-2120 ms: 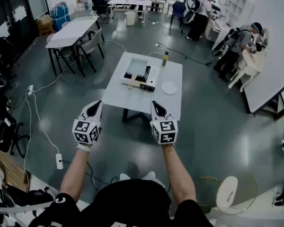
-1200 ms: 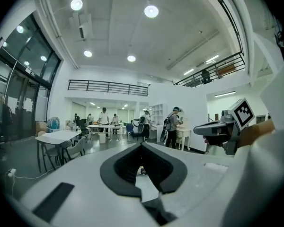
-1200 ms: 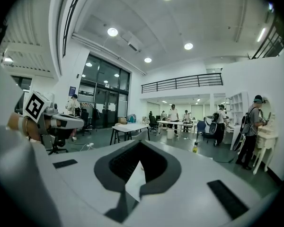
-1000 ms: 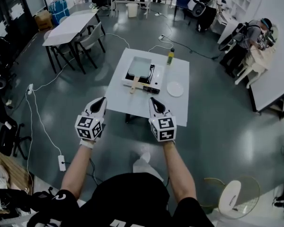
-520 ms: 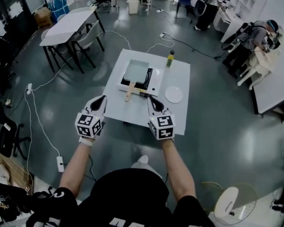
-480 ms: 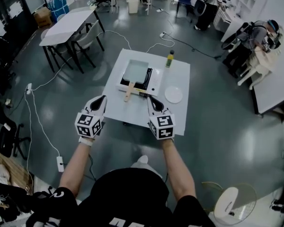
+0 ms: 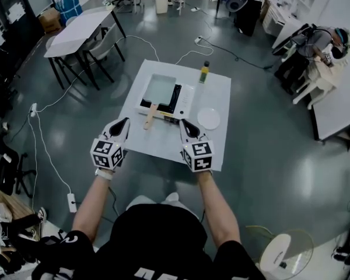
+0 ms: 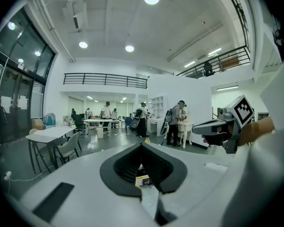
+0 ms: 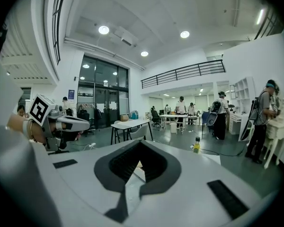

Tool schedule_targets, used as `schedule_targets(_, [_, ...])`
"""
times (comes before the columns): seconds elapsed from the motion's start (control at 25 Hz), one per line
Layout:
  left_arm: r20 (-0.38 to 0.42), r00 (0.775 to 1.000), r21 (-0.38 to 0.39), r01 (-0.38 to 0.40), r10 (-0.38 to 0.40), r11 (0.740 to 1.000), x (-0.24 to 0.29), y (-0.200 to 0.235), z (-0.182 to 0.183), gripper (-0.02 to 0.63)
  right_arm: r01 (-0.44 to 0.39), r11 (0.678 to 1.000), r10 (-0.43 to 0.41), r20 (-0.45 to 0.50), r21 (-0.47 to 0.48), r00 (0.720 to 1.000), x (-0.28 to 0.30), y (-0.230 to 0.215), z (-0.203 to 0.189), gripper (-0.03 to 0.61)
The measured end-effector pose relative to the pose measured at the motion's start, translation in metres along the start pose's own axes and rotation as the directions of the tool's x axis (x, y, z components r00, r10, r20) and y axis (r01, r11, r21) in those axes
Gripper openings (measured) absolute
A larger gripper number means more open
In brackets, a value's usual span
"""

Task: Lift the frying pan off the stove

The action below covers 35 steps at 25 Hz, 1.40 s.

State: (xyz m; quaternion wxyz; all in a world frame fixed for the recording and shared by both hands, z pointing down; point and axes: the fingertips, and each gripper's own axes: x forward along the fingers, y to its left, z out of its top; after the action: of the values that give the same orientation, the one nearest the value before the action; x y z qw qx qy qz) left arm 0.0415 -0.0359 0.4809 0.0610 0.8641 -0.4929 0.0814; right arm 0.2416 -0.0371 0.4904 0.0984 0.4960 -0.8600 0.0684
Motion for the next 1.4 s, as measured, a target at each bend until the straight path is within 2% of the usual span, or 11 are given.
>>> schedule_targets(0.56, [-0.025,1.0,-0.003,0.01,-0.01,1.0,0.028,-0.004,-0.007,-0.003,0.002,0.999,-0.002,-0.002,0.033,1.0,0.011,-0.026,-0.005,-0.005])
schedule_targets(0.84, [-0.018,0.999,-0.011,0.046,-0.047,0.999,0.052,0.006,-0.003,-0.003,0.02,0.999,-0.019,-0.021,0.035,1.0,0.027,-0.034,-0.003,-0.005])
schedule_targets(1.08, [-0.013,0.996,-0.019,0.091,-0.091,0.996,0.078,0.034,-0.003,-0.003,0.06,0.998,-0.06,-0.024,0.029,0.998,0.058,-0.04,0.005,-0.005])
schedule_targets(1.4, [-0.01,0.988,-0.028,0.154,-0.155,0.988,0.117,0.098,0.007,-0.003,0.11,0.993,-0.109,-0.035,0.033,0.993,0.125,-0.035,0.023,-0.005])
